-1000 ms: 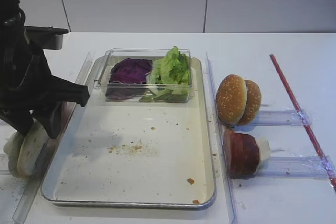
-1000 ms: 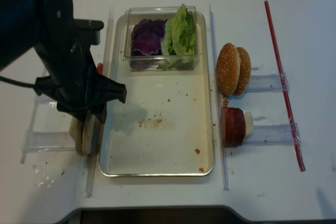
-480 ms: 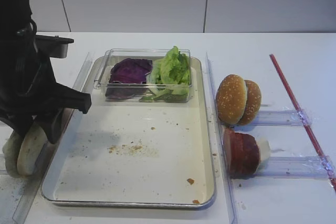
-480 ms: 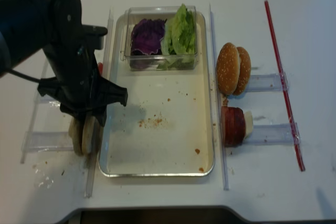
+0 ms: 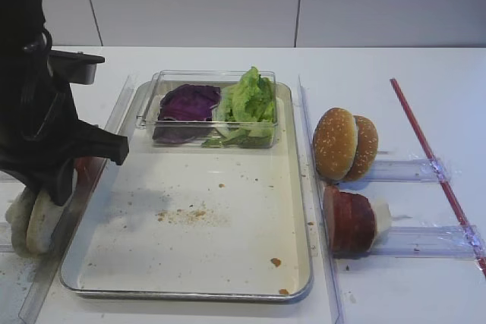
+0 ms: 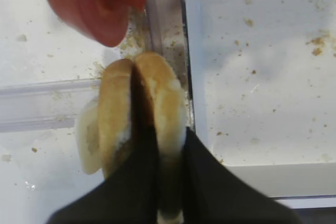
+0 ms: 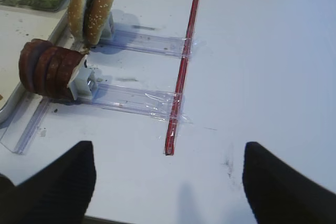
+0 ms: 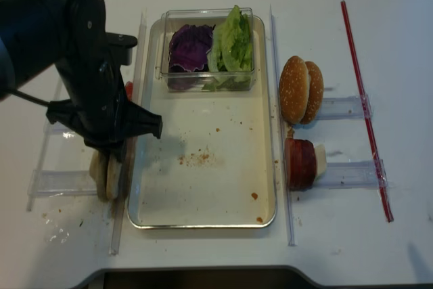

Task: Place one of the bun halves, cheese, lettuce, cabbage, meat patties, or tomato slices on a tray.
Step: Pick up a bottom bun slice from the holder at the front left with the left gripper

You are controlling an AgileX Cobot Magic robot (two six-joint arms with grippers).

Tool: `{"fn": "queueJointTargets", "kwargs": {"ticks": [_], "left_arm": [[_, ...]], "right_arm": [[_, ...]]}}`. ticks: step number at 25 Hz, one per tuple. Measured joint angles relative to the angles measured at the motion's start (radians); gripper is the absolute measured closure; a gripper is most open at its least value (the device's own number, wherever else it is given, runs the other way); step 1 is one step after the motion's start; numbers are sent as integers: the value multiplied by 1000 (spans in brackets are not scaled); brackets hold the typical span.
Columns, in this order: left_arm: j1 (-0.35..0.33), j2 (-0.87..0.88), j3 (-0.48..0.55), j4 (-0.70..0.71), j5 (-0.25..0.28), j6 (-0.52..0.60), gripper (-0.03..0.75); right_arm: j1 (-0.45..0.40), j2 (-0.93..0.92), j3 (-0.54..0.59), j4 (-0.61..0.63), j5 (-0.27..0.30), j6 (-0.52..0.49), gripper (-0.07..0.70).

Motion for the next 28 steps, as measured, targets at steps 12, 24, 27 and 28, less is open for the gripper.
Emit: {"fn": "queueJointTargets", "kwargs": {"ticks": [12, 24, 27, 28], "left_arm": [[0, 0, 0, 0, 0, -11, 661], [0, -93, 0, -24, 4, -52, 666], [0, -113, 0, -36, 4, -55, 667], [0, -118, 0, -44, 4, -55, 667]], "right_arm": [[0, 0, 0, 0, 0, 0, 49], [0, 0, 0, 0, 0, 0, 49], [0, 0, 0, 0, 0, 0, 49], [0, 0, 0, 0, 0, 0, 49]]}}
